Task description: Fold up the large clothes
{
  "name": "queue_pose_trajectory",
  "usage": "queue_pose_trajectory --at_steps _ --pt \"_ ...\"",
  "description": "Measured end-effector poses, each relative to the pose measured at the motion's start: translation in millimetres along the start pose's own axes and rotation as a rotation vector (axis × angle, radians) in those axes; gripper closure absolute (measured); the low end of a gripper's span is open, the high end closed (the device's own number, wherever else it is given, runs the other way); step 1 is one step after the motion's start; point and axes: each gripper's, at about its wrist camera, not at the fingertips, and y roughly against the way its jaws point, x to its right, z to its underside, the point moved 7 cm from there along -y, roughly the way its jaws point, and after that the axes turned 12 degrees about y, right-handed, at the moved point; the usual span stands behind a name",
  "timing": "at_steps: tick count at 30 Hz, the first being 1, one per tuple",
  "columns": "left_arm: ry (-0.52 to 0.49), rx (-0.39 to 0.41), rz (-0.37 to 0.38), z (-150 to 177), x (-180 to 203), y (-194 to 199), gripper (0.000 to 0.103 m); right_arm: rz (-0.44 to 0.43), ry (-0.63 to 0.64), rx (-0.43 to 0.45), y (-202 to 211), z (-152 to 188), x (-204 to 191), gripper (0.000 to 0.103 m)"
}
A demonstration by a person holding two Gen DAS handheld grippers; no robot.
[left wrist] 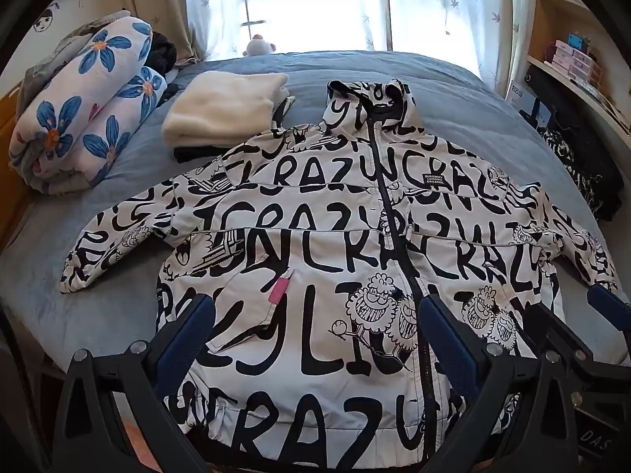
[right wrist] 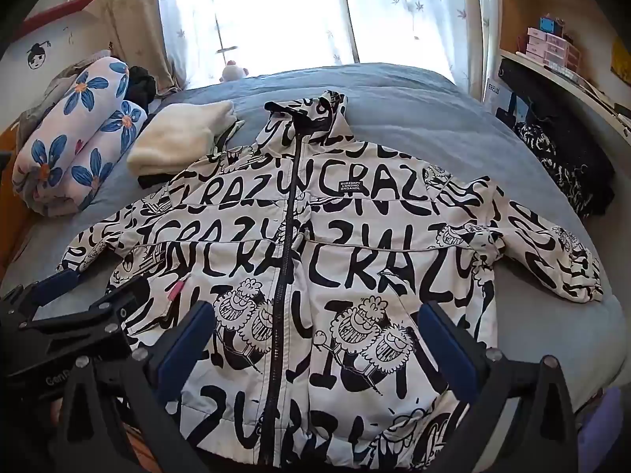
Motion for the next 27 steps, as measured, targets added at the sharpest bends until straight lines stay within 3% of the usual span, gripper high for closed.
queue_pose_trajectory --at_steps 27 --pt "-0.013 0.013 0.000 -4.3 -1.5 6.9 0.002 -0.007 -0.007 0.009 4.0 2.9 2.8 0.000"
